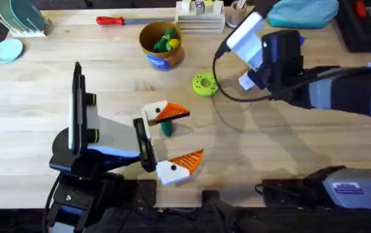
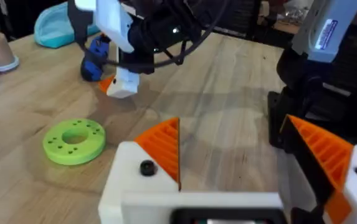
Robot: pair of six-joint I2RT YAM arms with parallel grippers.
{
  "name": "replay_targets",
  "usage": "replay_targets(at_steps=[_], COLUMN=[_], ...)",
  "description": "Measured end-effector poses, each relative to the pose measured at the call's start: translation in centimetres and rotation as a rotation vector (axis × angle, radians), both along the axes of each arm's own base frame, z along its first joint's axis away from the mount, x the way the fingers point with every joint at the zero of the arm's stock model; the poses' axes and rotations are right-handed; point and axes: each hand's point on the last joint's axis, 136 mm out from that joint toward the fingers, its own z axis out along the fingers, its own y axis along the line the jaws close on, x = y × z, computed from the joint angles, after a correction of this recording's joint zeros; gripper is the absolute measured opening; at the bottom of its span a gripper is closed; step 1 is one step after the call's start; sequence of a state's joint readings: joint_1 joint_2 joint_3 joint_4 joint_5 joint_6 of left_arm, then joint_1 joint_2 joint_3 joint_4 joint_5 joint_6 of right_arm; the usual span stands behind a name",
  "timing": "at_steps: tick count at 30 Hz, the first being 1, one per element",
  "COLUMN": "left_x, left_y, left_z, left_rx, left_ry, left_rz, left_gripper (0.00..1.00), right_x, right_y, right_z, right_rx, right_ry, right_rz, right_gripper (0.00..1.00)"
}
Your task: Pick up the gripper from the table and insert it into the empty holder that is missing its gripper. Then pick up a screw, insert it into the mounting hole, and use the screwdriver to tighten it. Finally, clean up the table by picking up the vegetable and placing it into the bucket.
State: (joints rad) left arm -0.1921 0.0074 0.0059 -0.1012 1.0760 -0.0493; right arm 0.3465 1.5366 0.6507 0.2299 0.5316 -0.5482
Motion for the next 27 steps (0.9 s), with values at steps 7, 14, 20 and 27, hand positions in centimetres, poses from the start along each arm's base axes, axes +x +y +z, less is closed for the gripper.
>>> replay_targets(at_steps=[7, 14, 20, 27], left_x=[0.9, 0.6, 0.0, 1.2], left_y=[0.6, 3.7, 7.0, 8.5], left_z=[0.1, -2.6, -0.6, -2.5], left_rx=[-0.055, 0.034, 0.082, 0.192], left_ry=[0.293, 0.688, 0.696, 0.821], left_rz=[0.107, 0.402, 0.632, 0.746], left_gripper=[0.995, 0.994, 0.994, 0.995], right_x=[-1.4, -2.0, -2.1, -2.1], right_y=[0.0, 1.9, 2.6, 2.9], right_z=[3.6, 5.2, 5.6, 5.5], right_rx=[0.27, 0.433, 0.48, 0.518], right_ry=[-0.094, -0.102, -0.103, -0.1], right_rz=[-0.154, -0.11, -0.094, -0.105], right_gripper=[0.991, 0.99, 0.991, 0.991])
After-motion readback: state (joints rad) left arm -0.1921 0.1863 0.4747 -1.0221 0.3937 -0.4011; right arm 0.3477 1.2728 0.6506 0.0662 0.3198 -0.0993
